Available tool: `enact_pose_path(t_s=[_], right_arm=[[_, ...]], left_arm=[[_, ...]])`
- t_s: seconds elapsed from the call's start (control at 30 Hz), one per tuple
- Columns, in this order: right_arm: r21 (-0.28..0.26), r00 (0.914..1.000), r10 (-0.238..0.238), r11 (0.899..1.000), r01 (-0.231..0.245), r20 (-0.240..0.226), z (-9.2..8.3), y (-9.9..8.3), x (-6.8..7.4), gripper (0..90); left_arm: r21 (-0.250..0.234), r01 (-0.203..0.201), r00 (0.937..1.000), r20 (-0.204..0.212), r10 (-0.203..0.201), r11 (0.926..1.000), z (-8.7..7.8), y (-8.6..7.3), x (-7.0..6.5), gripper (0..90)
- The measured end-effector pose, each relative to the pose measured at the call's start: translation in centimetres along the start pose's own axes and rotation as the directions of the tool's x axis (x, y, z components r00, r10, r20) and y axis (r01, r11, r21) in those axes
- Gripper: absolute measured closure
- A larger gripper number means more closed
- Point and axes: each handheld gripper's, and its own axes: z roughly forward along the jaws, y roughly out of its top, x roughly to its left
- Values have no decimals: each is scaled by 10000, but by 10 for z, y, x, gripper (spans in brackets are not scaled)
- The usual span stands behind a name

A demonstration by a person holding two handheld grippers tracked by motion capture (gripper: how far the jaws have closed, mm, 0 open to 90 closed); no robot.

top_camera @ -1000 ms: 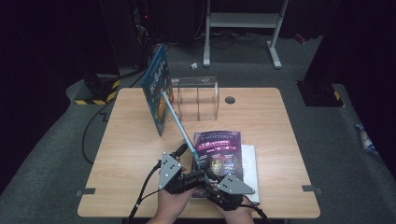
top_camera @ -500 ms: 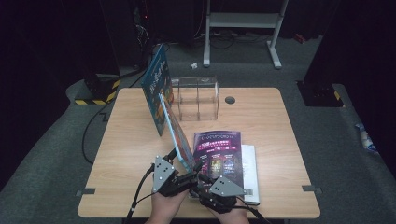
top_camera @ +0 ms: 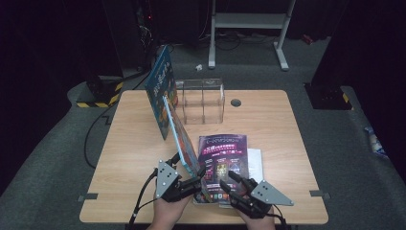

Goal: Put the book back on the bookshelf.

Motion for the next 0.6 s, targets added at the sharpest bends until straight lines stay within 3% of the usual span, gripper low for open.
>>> enact_pose_path(t_s=[0.03,0.1,0.17,0.2,0.27,0.37,0.4,0.47,0.6], right_arm=[[81,9990,-154,9999,151,408,0,1,-6,544],[183,9961,-420,9990,407,780,-1,0,-16,544],[422,9843,-1120,9933,1072,1366,-3,-4,-29,544],[621,9782,-1216,9917,1126,1682,-6,-6,-40,545],[481,9719,-849,9959,761,2196,-13,-9,-54,548],[71,9608,-440,9990,437,2737,-24,-18,-63,551],[90,9605,-239,9997,222,2772,-26,-22,-66,550],[403,9574,-368,9988,263,2864,-26,-26,-69,550],[570,9537,-72,9983,-104,3007,-26,-33,-77,551]], left_arm=[[20,-5,10000,15,5,10000,0,0,0,185],[93,-4,9999,122,3,10000,-1,-1,2,198],[153,-52,9999,156,49,9999,-1,-1,2,219],[140,-44,9999,149,42,9999,-2,-2,1,228],[124,-101,9998,158,99,9999,-3,-3,2,245],[156,-196,9997,154,193,9997,-6,-5,3,266],[164,-242,9996,143,239,9996,-7,-5,3,268],[170,-268,9996,114,266,9995,-9,-6,4,268],[155,-310,9995,68,309,9994,-12,-8,8,279]])
